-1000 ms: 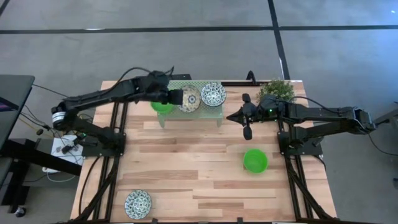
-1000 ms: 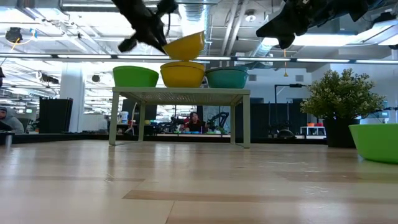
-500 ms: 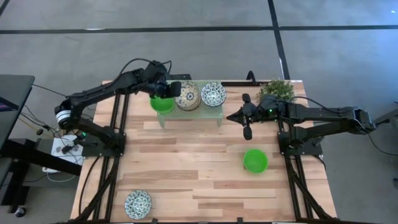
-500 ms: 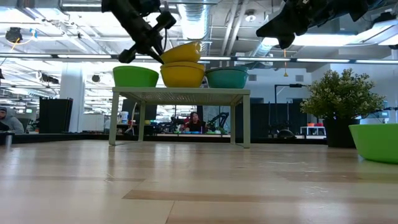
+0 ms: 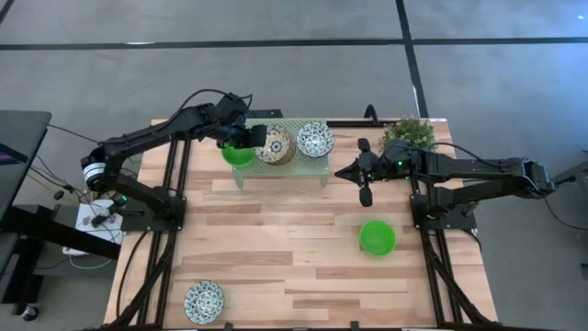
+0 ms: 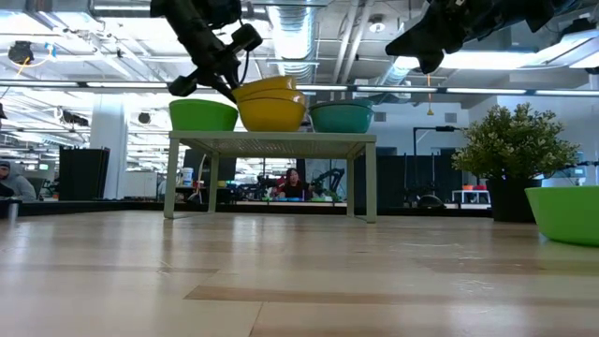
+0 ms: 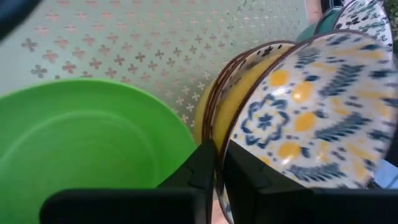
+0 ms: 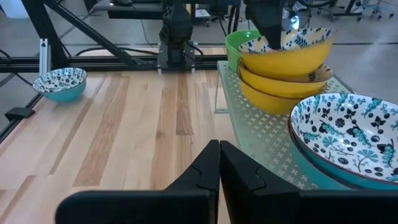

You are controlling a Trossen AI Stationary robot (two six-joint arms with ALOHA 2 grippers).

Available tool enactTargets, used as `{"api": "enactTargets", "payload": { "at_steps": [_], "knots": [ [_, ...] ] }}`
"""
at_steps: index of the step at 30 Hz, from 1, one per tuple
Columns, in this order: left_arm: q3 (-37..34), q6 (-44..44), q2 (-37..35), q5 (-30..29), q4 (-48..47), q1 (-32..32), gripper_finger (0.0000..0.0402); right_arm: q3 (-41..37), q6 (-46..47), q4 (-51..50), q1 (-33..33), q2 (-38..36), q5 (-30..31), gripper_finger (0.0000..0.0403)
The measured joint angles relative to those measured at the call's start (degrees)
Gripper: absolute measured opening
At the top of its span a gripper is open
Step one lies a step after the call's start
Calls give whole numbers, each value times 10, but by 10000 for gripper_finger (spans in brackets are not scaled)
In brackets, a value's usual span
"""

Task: Pick & Place Mini bowls
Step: Stack the yellow patterned bowl on the yellow patterned bowls on the shelf

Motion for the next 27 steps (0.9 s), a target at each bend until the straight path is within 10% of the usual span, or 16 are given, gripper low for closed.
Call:
{"api": "enactTargets", "payload": {
  "at_steps": [27],
  "knots": [
    [0, 17, 0, -41, 21, 0, 95, 0, 0, 0, 0, 0, 0, 5]
  ]
}}
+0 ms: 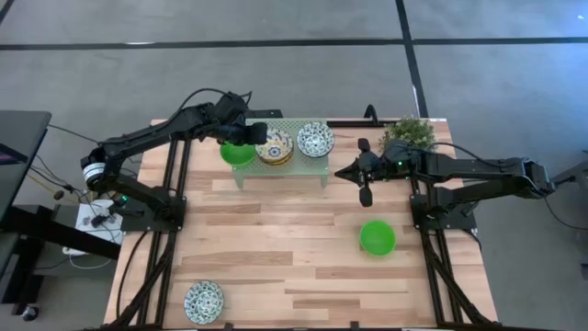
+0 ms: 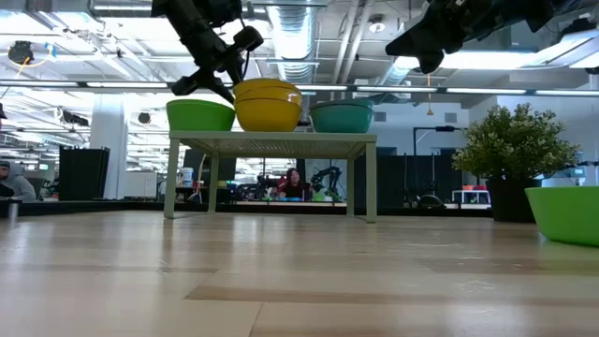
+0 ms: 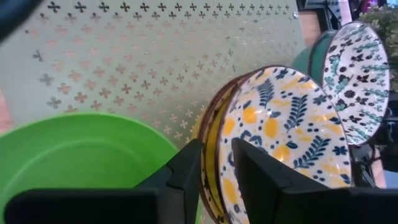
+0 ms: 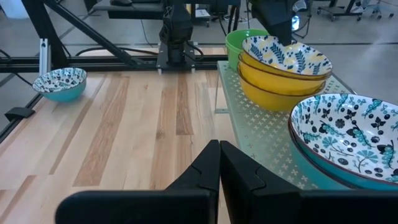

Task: Pick & Place Mini bowls
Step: Stack the yellow patterned bowl on the yellow patterned bowls on the shelf, then stack the green bowl on the green bowls on the shelf

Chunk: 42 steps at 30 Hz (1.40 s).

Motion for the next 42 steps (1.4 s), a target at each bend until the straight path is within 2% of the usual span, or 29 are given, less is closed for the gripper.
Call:
{"api": "enactTargets", "payload": {
  "at_steps": [7, 18, 22, 26, 32, 38, 42],
  "knots": [
    [0, 0, -17, 45, 29, -1, 97, 0, 0, 0, 0, 0, 0, 5],
    [0, 18, -118, 39, 32, -6, 97, 0, 0, 0, 0, 0, 0, 5],
    [0, 39, -146, 38, 30, -45, 97, 0, 0, 0, 0, 0, 0, 5],
    [-13, 69, -157, 34, 30, -119, 97, 0, 6, 0, 0, 0, 0, 5],
    [-56, 101, -151, -59, 34, -250, 97, 0, 30, -5, 6, 27, 0, 5],
    [-118, 108, -151, -215, 39, -349, 97, 0, 1, -5, 21, 71, -1, 5],
    [-148, 106, -151, -255, 45, -387, 97, 1, -11, -7, 38, 93, -2, 5]
  ]
}}
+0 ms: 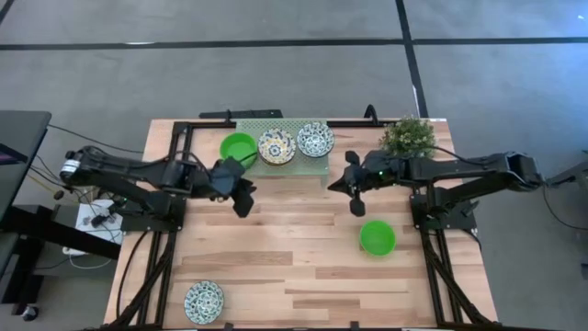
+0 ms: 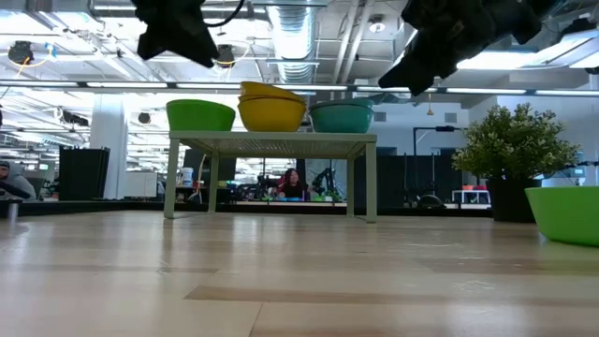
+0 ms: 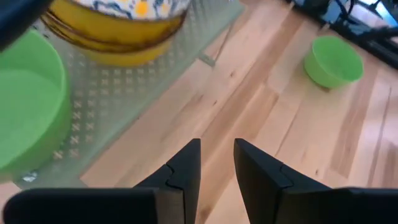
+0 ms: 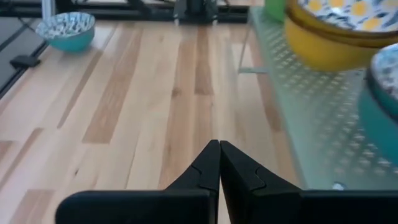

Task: Pick & Place Mini bowls
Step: Stack the green bowl on the green bowls on the shelf

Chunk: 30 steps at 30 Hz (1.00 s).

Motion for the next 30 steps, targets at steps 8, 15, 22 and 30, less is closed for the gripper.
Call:
{"api": "enactTargets", "payload": {
  "at_steps": [8, 15, 22, 30],
  "knots": [
    [-29, -2, 0, -3, 15, -23, 97, 70, -18, -76, 32, 13, 0, 19],
    [-42, -3, 0, -3, 21, -23, 97, 109, -19, -139, 43, 9, 0, 86],
    [-42, -3, 0, -3, 27, -23, 97, 124, 54, -355, 43, 9, 2, 146],
    [-42, -3, 0, -3, 40, -23, 97, 84, 175, -545, 70, 9, 2, 161]
  ]
}}
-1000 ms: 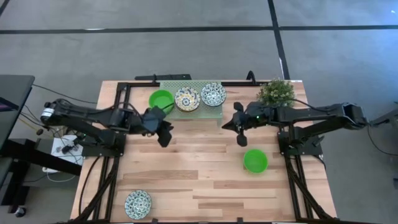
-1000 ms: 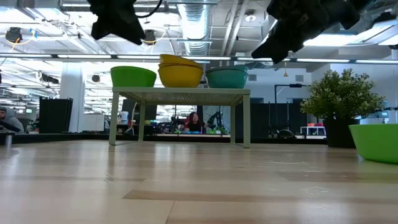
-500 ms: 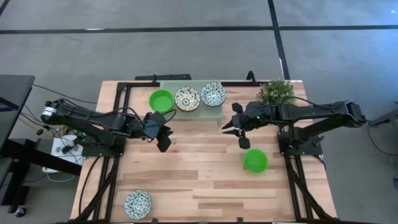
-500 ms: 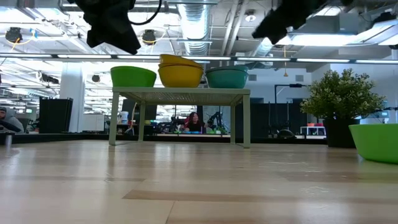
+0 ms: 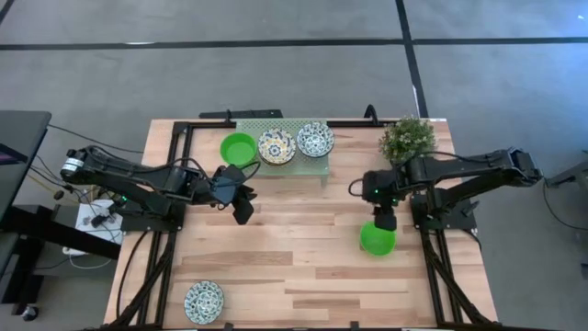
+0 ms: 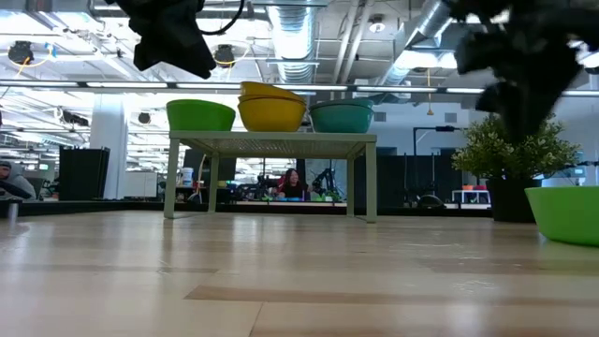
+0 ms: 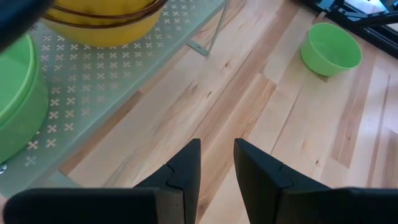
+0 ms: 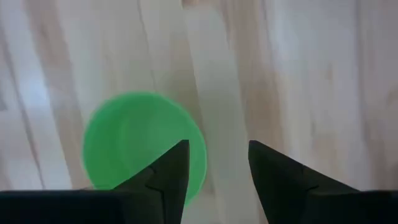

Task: Pick & Place Mini bowls
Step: Stack the green bowl on the green bowls on the shelf

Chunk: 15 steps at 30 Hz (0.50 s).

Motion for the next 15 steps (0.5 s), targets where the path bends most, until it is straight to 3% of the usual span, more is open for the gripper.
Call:
{"api": "enactTargets", "payload": {
  "at_steps": [8, 15],
  "knots": [
    [0, 0, 0, 0, 10, 0, 97, -73, 91, 11, 6, 0, -3, 148],
    [0, 0, 0, 0, 13, 0, 97, -85, 98, 34, 6, 0, -17, 139]
  ]
}}
